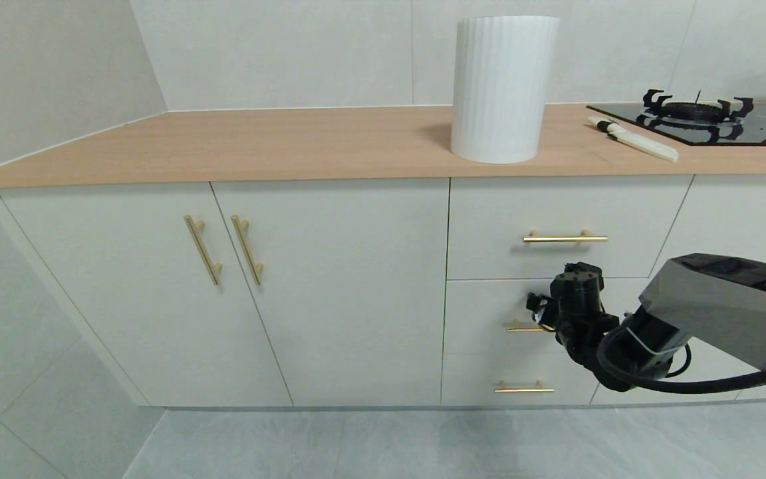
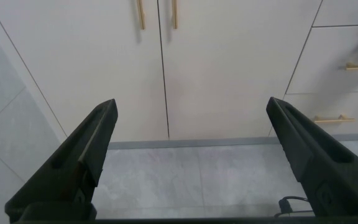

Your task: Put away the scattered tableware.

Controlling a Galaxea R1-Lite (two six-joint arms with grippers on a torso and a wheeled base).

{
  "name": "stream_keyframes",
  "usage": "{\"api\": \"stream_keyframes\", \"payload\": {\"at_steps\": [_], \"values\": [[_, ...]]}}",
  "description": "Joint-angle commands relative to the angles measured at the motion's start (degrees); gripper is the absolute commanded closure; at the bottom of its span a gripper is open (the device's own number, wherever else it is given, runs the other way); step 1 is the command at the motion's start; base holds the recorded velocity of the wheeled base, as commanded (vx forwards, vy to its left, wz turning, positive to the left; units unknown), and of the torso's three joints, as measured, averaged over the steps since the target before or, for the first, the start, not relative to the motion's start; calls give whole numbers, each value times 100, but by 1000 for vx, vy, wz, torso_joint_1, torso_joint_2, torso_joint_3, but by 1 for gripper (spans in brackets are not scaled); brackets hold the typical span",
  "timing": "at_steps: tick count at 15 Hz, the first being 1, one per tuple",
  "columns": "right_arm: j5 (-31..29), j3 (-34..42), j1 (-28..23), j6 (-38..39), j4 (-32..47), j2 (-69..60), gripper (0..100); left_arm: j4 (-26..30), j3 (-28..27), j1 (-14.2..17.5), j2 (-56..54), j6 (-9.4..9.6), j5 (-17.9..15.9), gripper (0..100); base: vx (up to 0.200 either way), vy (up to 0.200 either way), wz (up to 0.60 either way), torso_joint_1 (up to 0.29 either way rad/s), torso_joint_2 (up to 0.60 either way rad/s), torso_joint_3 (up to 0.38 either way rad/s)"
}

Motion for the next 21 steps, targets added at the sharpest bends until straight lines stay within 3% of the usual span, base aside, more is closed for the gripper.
{"api": "stream_keyframes", "payload": {"at_steps": [1,12,15,17,21], "values": [[65,331,7,-41,88,-411,0,2,1,0,2,2,0,0,0,0,0,0,0,0],[-41,4471,-64,-480,70,-5518,0,2,1,0,2,2,0,0,0,0,0,0,0,0],[12,5517,-679,-1421,150,-7785,0,2,1,0,2,2,0,0,0,0,0,0,0,0],[21,5719,-1074,-1842,932,-9059,0,2,1,0,2,2,0,0,0,0,0,0,0,0],[29,5086,-1136,-2405,3920,-11810,0,2,1,0,2,2,0,0,0,0,0,0,0,0]]}}
